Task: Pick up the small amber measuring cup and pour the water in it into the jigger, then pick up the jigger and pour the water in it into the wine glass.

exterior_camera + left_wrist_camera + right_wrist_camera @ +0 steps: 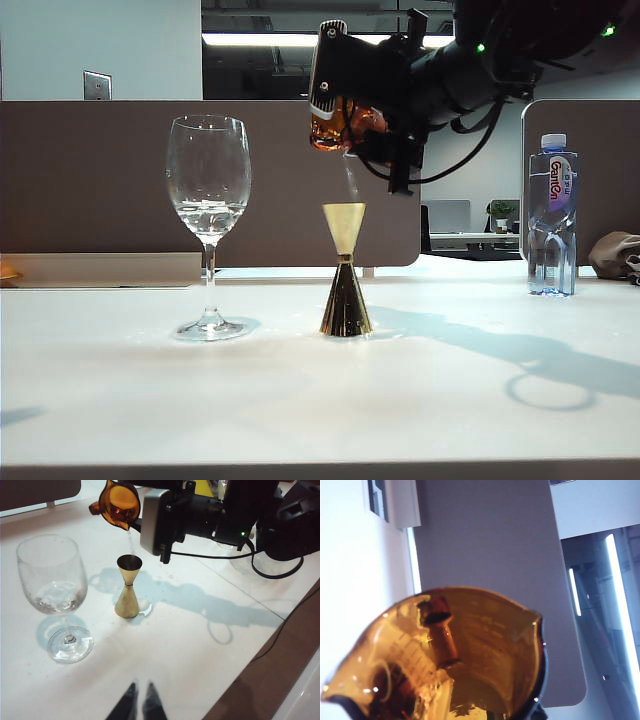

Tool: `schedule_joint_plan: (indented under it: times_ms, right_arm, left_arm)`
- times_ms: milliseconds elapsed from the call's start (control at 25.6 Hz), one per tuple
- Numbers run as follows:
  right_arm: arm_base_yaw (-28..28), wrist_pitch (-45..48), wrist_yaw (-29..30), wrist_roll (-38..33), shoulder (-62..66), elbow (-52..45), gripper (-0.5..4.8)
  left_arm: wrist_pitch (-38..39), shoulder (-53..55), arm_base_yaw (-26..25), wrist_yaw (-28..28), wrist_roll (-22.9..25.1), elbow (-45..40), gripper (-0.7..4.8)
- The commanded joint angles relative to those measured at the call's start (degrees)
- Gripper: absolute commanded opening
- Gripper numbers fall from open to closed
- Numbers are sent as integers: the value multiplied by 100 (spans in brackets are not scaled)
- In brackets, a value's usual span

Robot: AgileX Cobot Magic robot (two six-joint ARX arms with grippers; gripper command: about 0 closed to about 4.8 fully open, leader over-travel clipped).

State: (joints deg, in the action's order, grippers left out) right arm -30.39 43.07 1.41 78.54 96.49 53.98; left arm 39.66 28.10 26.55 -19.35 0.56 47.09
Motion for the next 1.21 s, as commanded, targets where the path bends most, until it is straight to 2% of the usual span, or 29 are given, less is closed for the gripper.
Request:
schedule_joint_plan:
  times_ms: [39, 312, 741, 976, 1210]
  right_arm:
    - [-9, 332, 42, 116, -22, 50, -5]
    - [-11, 398, 350, 439, -22, 52, -5]
    - [-11, 391, 498, 800, -22, 52, -5]
    - [-15, 396, 645, 1316, -22, 52, -5]
    - [-17, 442, 647, 1342, -22, 50, -5]
  left_arm:
    - [-72, 0, -2, -15, 4, 13, 26]
    - [-72, 0, -2, -15, 4, 13, 26]
    - [-72, 0, -2, -15, 4, 13, 26]
    - [-72, 0, -2, -15, 4, 13, 26]
    - [-74, 0, -2, -15, 4, 13, 26]
